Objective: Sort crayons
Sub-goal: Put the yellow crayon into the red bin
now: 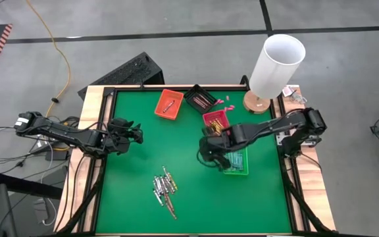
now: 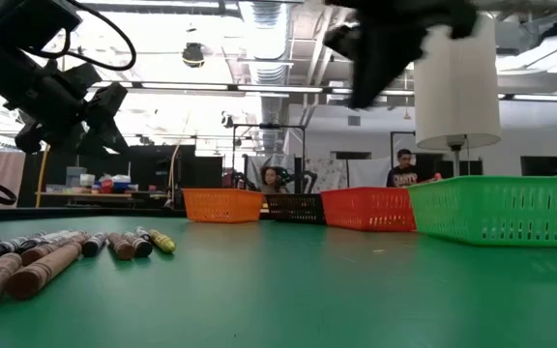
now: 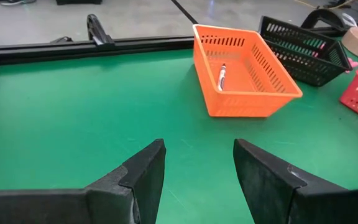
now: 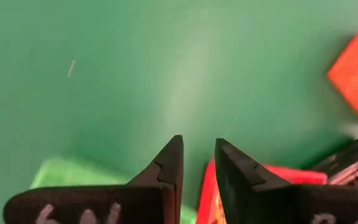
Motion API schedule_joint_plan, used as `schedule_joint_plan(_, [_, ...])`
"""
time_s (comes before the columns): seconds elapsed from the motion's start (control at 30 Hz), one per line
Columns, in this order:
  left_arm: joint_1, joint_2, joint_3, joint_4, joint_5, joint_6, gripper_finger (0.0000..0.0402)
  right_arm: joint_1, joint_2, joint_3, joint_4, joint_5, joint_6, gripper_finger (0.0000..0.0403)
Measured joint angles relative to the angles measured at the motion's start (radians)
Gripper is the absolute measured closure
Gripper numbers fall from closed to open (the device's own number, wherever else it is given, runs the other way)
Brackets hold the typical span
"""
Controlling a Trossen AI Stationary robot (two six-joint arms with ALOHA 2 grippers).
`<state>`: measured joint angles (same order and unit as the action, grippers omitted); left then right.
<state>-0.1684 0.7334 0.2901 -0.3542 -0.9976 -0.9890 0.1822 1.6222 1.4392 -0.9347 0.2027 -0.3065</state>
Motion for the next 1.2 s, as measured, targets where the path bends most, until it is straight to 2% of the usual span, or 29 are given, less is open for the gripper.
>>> schedule_joint_plan(0.13, [0.0, 0.0, 0.0, 0.003, 0.0, -0.001, 0.0221, -0.036, 0.001, 0.001, 0.186, -0.047, 0.123, 0.0316])
schedule_joint_plan(0.3, [0.0, 0.0, 0.0, 0.01, 0.001, -0.001, 0.0221, -0.076, 0.016, 0.001, 0.387, -0.048, 0.431, 0.0316])
schedule_joint_plan(0.4, [0.0, 0.0, 0.0, 0.01, 0.001, -0.002, 0.0221, -0.082, 0.034, 0.001, 0.468, -0.059, 0.555, 0.0316])
schedule_joint_plan(0.53, [0.0, 0.0, 0.0, 0.015, 0.001, -0.01, 0.0221, -0.061, 0.055, 0.0, 0.546, -0.101, 0.608, 0.0316])
schedule_joint_plan(0.73, [0.0, 0.0, 0.0, 0.016, 0.036, -0.047, 0.0221, -0.014, 0.108, 0.0, 0.671, -0.1, 0.728, 0.0316])
schedule_joint_plan(0.97, [-0.001, 0.0, 0.0, 0.043, 0.109, -0.05, 0.0221, 0.033, 0.244, 0.0, 0.814, -0.094, 0.837, 0.0316])
schedule_joint_plan(1.07, [0.0, 0.0, 0.0, 0.067, 0.125, -0.052, 0.0221, 0.051, 0.305, 0.0, 0.873, -0.064, 0.851, 0.0316])
schedule_joint_plan(1.2, [0.0, 0.0, 0.0, 0.093, 0.146, -0.057, 0.0221, 0.066, 0.362, -0.002, 0.859, -0.005, 0.953, 0.0316])
